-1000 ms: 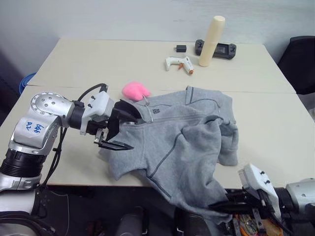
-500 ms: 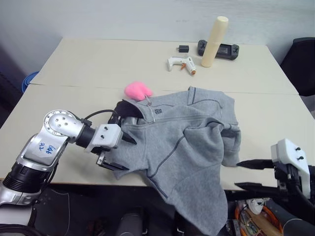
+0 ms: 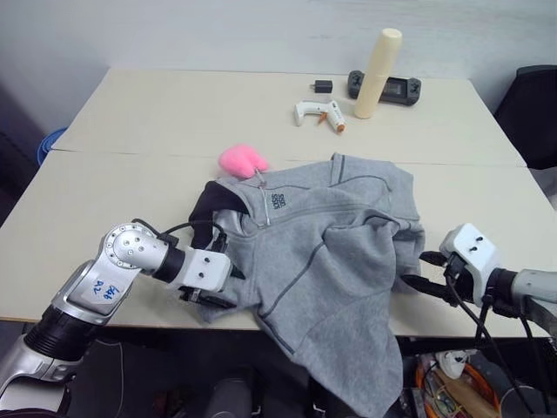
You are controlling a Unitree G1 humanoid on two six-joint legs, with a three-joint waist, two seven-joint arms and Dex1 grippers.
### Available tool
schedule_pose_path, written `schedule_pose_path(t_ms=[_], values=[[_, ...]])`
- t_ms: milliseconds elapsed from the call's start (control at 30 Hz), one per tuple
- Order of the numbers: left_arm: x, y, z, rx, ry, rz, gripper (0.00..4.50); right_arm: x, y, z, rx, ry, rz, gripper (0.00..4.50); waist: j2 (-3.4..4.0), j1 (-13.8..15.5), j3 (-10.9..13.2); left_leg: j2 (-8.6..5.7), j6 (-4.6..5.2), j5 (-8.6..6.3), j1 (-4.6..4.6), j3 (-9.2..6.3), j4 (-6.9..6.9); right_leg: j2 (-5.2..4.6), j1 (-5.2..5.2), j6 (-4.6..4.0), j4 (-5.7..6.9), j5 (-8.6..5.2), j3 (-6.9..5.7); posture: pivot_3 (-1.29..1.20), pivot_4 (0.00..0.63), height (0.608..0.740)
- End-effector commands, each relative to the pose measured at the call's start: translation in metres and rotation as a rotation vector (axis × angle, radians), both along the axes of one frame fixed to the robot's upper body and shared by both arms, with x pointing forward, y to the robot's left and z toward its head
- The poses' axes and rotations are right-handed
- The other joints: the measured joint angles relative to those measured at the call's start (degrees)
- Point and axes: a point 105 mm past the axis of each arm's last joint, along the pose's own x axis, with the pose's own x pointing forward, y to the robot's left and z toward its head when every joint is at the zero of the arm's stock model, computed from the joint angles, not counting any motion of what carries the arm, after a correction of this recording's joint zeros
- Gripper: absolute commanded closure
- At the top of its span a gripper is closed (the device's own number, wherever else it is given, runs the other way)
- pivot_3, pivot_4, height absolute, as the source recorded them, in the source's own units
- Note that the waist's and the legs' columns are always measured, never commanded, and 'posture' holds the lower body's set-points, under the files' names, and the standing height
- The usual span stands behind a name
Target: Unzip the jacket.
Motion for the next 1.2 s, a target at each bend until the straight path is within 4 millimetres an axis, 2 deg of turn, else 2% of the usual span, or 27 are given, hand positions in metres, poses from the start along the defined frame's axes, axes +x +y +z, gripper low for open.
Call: schedule_pose_path(t_ms=[33, 100, 200, 300, 333, 500, 600, 667, 733, 833, 900, 1033, 1100, 1200], values=[[-0.002, 0.006, -0.014, 0.04, 0.018, -0.015, 2.24, 0.006, 0.015, -0.003, 0.133, 0.033, 0.001, 1.87, 0.02, 0.01, 0.0, 0.0, 0.0, 0.0, -0.01, 0.0, -0.03, -0.02, -0.02, 0.0, 0.01, 0.0, 0.0, 0.0, 0.15, 0.74], [-0.001, 0.009, -0.017, 0.042, 0.024, -0.005, 2.5, 0.006, 0.022, -0.005, 0.153, 0.045, 0.024, 2.19, 0.05, -0.16, -0.02, 0.01, 0.0, 0.0, 0.0, -0.01, -0.06, 0.0, -0.01, 0.0, 0.04, 0.0, -0.02, 0.0, 0.15, 0.74], [0.0, 0.013, -0.02, 0.046, 0.028, 0.004, 3.46, 0.004, 0.024, -0.005, 0.153, 0.053, 0.037, 3.25, 0.1, -0.12, -0.03, 0.02, 0.0, 0.0, 0.01, 0.0, -0.13, 0.01, -0.02, 0.0, 0.06, 0.0, -0.02, 0.0, 0.15, 0.74], [0.001, 0.018, -0.022, 0.051, 0.037, 0.012, 4.41, 0.004, 0.013, 0.002, 0.122, 0.028, 0.015, 4.34, 0.11, -0.12, -0.04, 0.02, 0.0, 0.0, 0.01, 0.01, -0.11, 0.02, -0.01, 0.0, 0.07, 0.0, -0.02, 0.0, 0.15, 0.74], [0.0, 0.02, -0.023, 0.053, 0.041, 0.015, 4.46, 0.006, 0.004, 0.006, 0.089, 0.01, 0.002, 4.43, 0.13, -0.11, -0.05, 0.02, 0.0, 0.0, 0.03, 0.02, -0.11, 0.01, -0.01, 0.0, 0.08, 0.0, -0.01, 0.0, 0.15, 0.74], [0.002, 0.034, -0.024, 0.085, 0.038, 0.041, 4.46, 0.012, -0.05, 0.031, -0.189, -0.122, -0.053, 4.43, 0.15, -0.11, -0.06, 0.0, 0.01, -0.01, 0.08, 0.09, -0.13, 0.01, -0.01, 0.0, 0.1, 0.0, 0.0, 0.0, 0.15, 0.74], [0.011, 0.056, -0.021, 0.134, 0.016, 0.085, 4.46, 0.015, -0.092, 0.049, -0.547, -0.245, -0.039, 4.43, 0.16, -0.18, -0.07, 0.01, 0.01, -0.01, 0.17, 0.18, -0.19, 0.04, -0.02, 0.0, 0.11, 0.0, -0.01, 0.0, 0.15, 0.74], [0.016, 0.07, -0.017, 0.161, -0.002, 0.11, 4.46, 0.015, -0.11, 0.059, -0.763, -0.314, 0.003, 4.43, 0.15, -0.41, -0.06, 0.02, -0.01, 0.0, 0.39, 0.4, -0.33, 0.05, 0.0, 0.0, 0.05, -0.01, -0.02, 0.0, 0.15, 0.74], [0.022, 0.078, -0.013, 0.168, -0.018, 0.13, 4.46, 0.017, -0.121, 0.067, -0.897, -0.389, 0.033, 4.43, 0.2, -0.89, -0.05, 0.03, -0.03, 0.0, 0.65, 0.6, -0.45, 0.04, 0.08, -0.02, 0.02, -0.03, 0.03, 0.0, 0.15, 0.74], [0.024, 0.077, -0.01, 0.148, -0.006, 0.13, 4.46, 0.019, -0.123, 0.067, -0.982, -0.469, 0.079, 4.43, 0.21, -1.47, -0.05, 0.1, -0.1, 0.03, 0.68, 0.6, -0.47, 0.03, 0.06, -0.04, 0.04, -0.04, 0.09, 0.0, 0.15, 0.74], [0.021, 0.071, -0.009, 0.13, 0.013, 0.113, 4.46, 0.018, -0.121, 0.058, -0.96, -0.472, 0.08, 4.43, 0.23, -1.53, -0.03, 0.1, -0.12, 0.02, 0.67, 0.6, -0.47, 0.02, 0.05, -0.06, 0.05, -0.06, 0.2, 0.0, 0.15, 0.74], [0.016, 0.066, -0.01, 0.125, 0.042, 0.09, 4.46, -0.016, -0.101, 0.012, -0.754, -0.243, 0.167, 4.43, 0.22, -1.21, -0.03, 0.16, -0.14, 0.02, 0.64, 0.5, -0.44, 0.06, 0.11, -0.1, 0.02, -0.08, 0.41, 0.0, 0.15, 0.74], [0.013, 0.07, -0.011, 0.151, 0.047, 0.089, 4.46, -0.032, -0.101, 0.003, -0.738, -0.202, 0.165, 4.43, 0.23, -1.01, -0.03, 0.15, -0.14, 0.0, 0.61, 0.42, -0.45, 0.08, 0.14, -0.12, 0.01, -0.09, 0.36, 0.0, 0.15, 0.74], [0.011, 0.077, -0.012, 0.168, 0.048, 0.1, 4.46, -0.043, -0.102, 0.0, -0.723, -0.192, 0.134, 4.43, 0.3, -1.52, -0.05, 0.11, -0.08, -0.06, 0.64, 0.5, -0.45, 0.05, 0.12, -0.12, -0.03, -0.09, 0.41, 0.0, 0.15, 0.74]])
